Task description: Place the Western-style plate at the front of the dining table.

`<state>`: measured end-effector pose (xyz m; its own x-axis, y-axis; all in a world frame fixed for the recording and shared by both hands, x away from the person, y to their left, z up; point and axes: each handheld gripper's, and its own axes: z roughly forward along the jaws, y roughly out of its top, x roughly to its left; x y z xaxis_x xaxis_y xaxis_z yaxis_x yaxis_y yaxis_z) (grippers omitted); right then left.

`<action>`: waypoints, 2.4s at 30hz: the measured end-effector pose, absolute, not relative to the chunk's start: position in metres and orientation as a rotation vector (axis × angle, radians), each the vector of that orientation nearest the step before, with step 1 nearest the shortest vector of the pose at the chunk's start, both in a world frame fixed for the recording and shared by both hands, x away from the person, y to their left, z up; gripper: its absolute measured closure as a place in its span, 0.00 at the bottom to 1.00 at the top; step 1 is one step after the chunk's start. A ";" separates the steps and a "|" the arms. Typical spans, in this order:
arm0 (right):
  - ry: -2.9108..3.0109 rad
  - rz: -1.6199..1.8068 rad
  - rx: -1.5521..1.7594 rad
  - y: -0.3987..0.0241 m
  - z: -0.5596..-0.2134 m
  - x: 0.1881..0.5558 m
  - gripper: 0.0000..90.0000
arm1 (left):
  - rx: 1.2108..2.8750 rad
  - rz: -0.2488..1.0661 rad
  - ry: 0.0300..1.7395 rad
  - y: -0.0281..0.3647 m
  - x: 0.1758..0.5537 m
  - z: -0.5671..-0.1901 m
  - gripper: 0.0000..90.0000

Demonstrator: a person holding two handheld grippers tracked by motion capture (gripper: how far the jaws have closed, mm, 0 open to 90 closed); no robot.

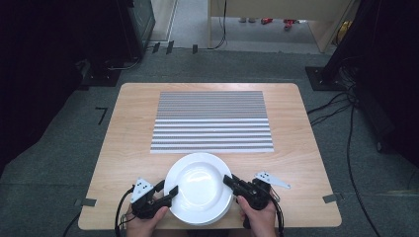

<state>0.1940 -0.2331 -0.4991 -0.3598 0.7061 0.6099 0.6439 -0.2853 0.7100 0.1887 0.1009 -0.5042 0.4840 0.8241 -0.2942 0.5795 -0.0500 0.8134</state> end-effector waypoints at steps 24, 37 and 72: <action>1.852 1.798 1.563 -0.232 -0.506 0.197 0.83 | 1.698 0.303 1.187 0.104 0.188 -0.502 0.51; 1.840 1.811 1.578 -0.231 -0.508 0.198 0.83 | 1.659 0.279 1.195 0.106 0.188 -0.502 0.53; 1.842 1.801 1.562 -0.231 -0.510 0.201 0.82 | 1.705 0.304 1.184 0.105 0.187 -0.502 0.52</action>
